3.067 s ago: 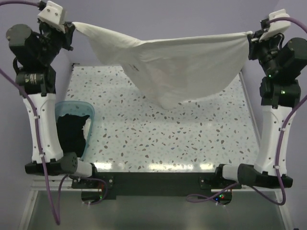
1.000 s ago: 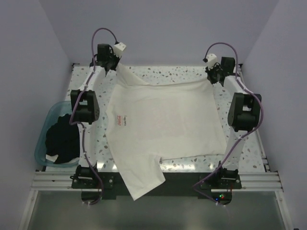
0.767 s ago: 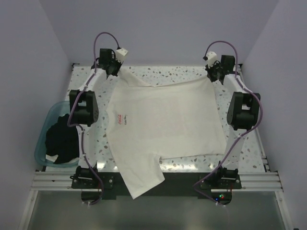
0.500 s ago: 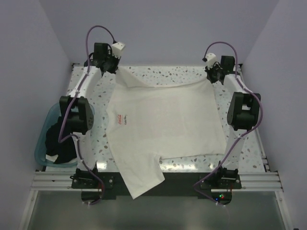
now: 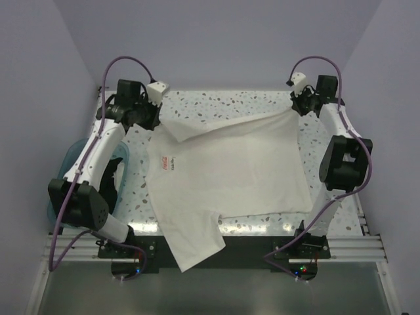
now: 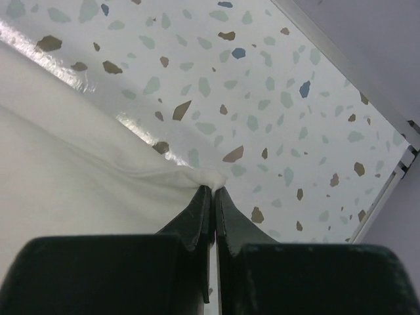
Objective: Fold and stack the t-shirts
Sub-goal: Fold the tshirt
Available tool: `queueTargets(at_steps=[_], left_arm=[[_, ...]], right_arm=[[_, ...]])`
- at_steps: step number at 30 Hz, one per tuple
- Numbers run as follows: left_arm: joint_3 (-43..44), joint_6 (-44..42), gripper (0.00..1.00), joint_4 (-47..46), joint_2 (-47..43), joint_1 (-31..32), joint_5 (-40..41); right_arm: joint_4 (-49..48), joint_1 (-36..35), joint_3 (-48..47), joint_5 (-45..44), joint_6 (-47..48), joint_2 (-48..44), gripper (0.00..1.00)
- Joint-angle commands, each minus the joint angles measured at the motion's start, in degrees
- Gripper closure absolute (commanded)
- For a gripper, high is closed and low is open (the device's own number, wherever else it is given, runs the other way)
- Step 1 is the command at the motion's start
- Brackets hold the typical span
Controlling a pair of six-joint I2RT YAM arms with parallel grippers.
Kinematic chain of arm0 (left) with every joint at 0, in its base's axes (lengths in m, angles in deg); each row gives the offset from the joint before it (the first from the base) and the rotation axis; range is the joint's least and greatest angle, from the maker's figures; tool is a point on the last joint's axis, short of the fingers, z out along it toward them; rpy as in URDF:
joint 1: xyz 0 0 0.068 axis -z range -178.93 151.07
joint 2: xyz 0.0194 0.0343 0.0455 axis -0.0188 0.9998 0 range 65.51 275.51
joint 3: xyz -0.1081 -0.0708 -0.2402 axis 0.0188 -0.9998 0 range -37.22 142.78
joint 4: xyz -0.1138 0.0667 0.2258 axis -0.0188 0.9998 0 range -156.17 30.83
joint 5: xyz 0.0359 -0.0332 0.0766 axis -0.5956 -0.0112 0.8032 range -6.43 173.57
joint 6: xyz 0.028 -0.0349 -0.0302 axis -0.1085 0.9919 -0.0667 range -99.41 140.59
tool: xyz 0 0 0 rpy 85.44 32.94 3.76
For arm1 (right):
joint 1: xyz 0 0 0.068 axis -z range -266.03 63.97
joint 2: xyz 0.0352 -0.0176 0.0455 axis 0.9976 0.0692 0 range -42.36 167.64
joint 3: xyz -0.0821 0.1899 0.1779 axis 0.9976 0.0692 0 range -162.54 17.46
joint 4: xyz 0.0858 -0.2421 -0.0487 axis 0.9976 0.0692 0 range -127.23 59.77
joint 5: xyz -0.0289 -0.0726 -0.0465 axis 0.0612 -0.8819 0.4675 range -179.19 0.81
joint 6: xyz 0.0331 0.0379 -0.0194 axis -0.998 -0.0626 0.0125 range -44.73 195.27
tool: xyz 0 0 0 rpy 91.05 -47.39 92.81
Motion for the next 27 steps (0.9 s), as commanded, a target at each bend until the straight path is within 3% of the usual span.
queueTargets(at_steps=[1,5,13,27], left_arm=[[-6.87,1.1,1.0,6.16,-5.48,0.77,-1.9],[-14.69,0.75,1.0,7.3,-9.7,0.85,-3.48],[-21.74,1.54,1.0,8.45,-7.96,3.05,-7.26],[-10.24,1.63,1.0,13.97,-4.35,2.09,-10.25]], right_arm=[[3.55,0.58,3.17,3.65,7.11,-4.02,1.0],[5.58,0.67,7.04,3.83,11.16,-4.03,1.0],[7.42,0.76,8.19,1.81,14.85,-0.16,1.0],[13.66,1.11,3.97,1.9,19.42,-2.0,1.0]])
